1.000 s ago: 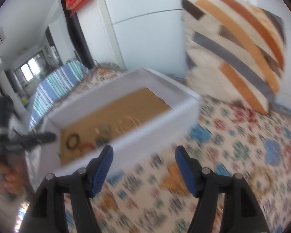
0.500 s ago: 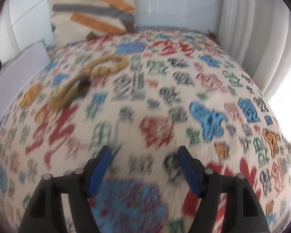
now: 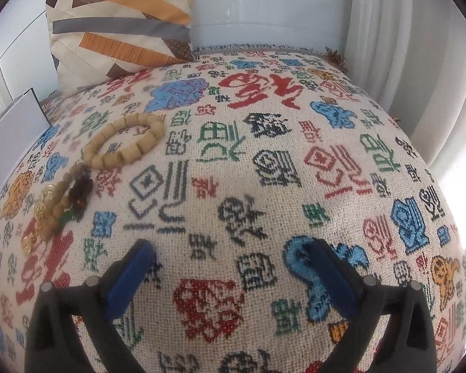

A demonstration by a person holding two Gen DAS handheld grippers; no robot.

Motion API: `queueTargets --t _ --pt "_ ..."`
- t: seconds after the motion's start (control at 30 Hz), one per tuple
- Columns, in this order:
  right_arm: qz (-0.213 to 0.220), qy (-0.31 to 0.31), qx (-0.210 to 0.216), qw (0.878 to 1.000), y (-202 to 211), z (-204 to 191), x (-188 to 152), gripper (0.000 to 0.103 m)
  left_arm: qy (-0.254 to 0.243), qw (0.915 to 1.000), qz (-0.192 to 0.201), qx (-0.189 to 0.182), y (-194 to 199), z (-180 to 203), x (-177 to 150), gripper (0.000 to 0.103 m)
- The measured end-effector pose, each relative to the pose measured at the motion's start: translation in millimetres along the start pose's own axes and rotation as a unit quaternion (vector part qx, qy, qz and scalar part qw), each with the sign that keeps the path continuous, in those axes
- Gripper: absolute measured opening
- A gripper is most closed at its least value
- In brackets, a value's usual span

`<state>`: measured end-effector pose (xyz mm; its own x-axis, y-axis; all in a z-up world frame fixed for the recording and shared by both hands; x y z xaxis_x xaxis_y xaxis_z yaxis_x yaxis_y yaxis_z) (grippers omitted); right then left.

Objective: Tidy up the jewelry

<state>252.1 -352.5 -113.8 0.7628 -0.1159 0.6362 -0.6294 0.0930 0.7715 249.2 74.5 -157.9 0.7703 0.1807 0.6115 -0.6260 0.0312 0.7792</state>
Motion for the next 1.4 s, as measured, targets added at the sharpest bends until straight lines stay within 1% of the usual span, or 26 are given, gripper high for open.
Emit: queueTargets --t 0.13,0.27,0.33,0.5,0.7,1.1,1.4 --pt "0.0 0.001 -0.001 1.0 -1 0 1 0.103 -0.009 0.9999 -0.004 0.008 -2 5 0 0.097" --pt "0.0 0.0 0.0 1.0 -1 -1 1 0.103 0.004 0.9999 0.0 -0.01 0 -1 0 0.097" --pt "0.0 0.0 0.0 1.0 -1 -1 1 0.103 0.005 0.9999 -0.001 -0.013 0 -2 0 0.098" --pt "0.0 0.0 0.0 1.0 -1 -1 1 0.103 -0.009 0.9999 -0.006 0.0 -1 4 0 0.099" --pt "0.0 0.0 0.0 1.0 -1 -1 1 0.103 -0.005 0.9999 -0.006 -0.009 -2 3 0 0.101" --pt "0.001 0.0 0.0 1.0 -1 -1 1 0.103 -0.015 0.9998 -0.01 -0.001 -4 6 0 0.102" --pt "0.001 0.0 0.0 1.0 -1 -1 1 0.103 -0.029 0.9994 -0.015 0.013 -7 12 0 0.102"
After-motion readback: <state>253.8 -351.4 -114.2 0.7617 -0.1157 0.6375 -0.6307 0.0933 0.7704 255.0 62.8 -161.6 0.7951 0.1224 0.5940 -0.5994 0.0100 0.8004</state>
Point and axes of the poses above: each gripper's, at about its wrist camera, not at the fingertips, and y roughly against the way its jaws point, z to its right, x to its top, the point moved 1 cm from there along -y, roughly the way its jaws point, and after that the axes turned 3 degrees about x, right-handed, at the moved point
